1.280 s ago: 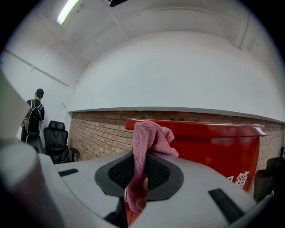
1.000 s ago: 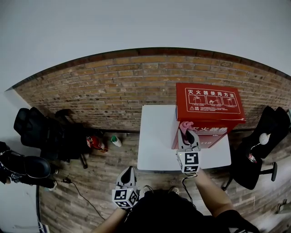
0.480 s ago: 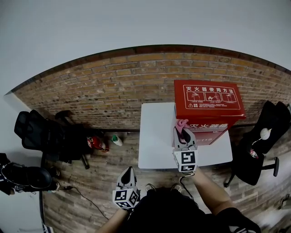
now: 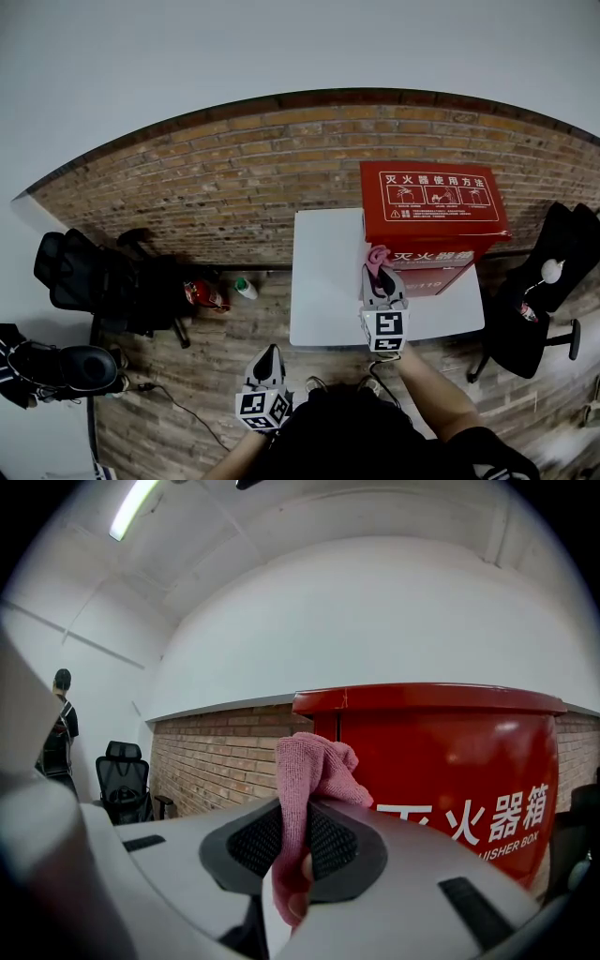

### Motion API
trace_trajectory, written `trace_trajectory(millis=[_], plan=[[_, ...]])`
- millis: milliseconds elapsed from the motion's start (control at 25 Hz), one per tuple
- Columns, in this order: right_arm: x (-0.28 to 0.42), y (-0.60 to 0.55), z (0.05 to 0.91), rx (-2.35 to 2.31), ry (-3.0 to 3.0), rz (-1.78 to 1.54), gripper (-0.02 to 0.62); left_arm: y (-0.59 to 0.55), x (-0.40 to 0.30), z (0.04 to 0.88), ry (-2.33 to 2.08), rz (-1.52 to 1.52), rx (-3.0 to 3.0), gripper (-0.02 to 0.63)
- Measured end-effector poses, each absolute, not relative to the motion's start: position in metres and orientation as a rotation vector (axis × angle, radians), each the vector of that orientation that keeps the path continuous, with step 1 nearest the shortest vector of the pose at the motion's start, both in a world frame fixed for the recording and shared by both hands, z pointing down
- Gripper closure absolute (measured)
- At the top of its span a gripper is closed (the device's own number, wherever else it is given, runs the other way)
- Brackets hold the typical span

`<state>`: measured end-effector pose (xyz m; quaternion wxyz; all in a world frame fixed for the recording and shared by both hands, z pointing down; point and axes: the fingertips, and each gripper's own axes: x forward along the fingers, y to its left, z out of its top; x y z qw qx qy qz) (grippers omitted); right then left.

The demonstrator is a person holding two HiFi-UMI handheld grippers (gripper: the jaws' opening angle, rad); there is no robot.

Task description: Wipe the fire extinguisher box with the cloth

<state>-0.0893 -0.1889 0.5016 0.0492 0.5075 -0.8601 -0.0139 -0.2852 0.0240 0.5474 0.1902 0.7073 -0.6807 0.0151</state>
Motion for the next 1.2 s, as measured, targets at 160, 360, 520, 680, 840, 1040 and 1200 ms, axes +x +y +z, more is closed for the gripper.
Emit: trace_trajectory(millis=[160,360,520,680,840,1040,1200], plan=[[-0.09,-0.188,0.51,1.557,-2.615,-0.042,0.531,0.026,-0.287,0.546,-1.915,0.043,1.984,0.589],[-0.091,-0.189,0.525,1.56,-2.606,-0.017,0.531,0.028,-0.289,0.547,-1.921,0.045,1.979,0.589],[-0.093,-0.189,0.538,1.549,-2.595,0.002,0.531,0.029,-0.29,0.549,-1.923,0.047,1.976,0.589],[-0.094,-0.189,0.547,1.538,-2.593,0.005,0.531,0.03,-0.289,0.55,-1.923,0.047,1.973,0.589],[-0.091,-0.19,0.55,1.53,-2.593,-0.004,0.531,0.03,-0.289,0.551,-1.928,0.046,1.972,0.589],[-0.086,-0.189,0.549,1.523,-2.589,-0.028,0.531,0.03,-0.288,0.551,-1.929,0.052,1.972,0.589],[-0.08,-0.188,0.543,1.521,-2.59,-0.057,0.531,0.028,-0.283,0.55,-1.922,0.058,1.975,0.589]])
